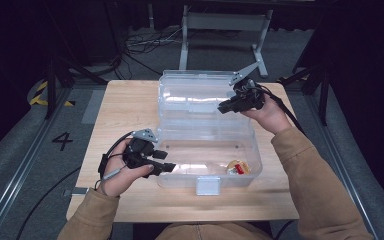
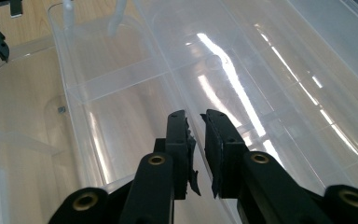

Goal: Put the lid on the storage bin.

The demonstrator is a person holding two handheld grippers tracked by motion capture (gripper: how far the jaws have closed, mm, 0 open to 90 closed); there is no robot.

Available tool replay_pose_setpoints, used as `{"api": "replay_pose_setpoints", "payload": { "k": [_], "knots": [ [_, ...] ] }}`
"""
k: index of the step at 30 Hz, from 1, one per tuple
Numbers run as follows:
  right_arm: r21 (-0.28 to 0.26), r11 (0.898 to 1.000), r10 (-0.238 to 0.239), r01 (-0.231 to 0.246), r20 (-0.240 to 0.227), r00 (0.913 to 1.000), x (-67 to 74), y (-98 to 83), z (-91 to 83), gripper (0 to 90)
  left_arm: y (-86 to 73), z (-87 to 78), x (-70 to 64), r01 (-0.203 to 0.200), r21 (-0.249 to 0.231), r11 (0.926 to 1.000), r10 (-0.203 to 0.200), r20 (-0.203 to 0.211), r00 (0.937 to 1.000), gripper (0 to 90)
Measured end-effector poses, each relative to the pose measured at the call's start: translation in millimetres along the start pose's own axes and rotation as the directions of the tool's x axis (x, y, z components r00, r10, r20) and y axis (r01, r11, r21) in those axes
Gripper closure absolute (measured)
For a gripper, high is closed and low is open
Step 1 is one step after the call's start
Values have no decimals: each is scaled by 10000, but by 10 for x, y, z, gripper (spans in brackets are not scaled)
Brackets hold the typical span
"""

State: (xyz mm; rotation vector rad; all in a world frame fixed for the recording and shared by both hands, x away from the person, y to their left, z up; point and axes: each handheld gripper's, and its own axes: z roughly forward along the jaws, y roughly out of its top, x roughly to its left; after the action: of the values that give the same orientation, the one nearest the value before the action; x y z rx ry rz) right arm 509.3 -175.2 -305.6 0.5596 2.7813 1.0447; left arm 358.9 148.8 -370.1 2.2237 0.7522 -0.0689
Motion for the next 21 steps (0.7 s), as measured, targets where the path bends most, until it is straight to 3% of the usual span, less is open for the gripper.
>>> {"api": "replay_pose_setpoints", "payload": {
  "k": [21],
  "knots": [
    [-45, 9999, 105, -105, -17, 9999, -4, -4, 0, 799, 32, 268, -114, -557, 790, 9953, 505, 664, 9965, 448]
  ]
}}
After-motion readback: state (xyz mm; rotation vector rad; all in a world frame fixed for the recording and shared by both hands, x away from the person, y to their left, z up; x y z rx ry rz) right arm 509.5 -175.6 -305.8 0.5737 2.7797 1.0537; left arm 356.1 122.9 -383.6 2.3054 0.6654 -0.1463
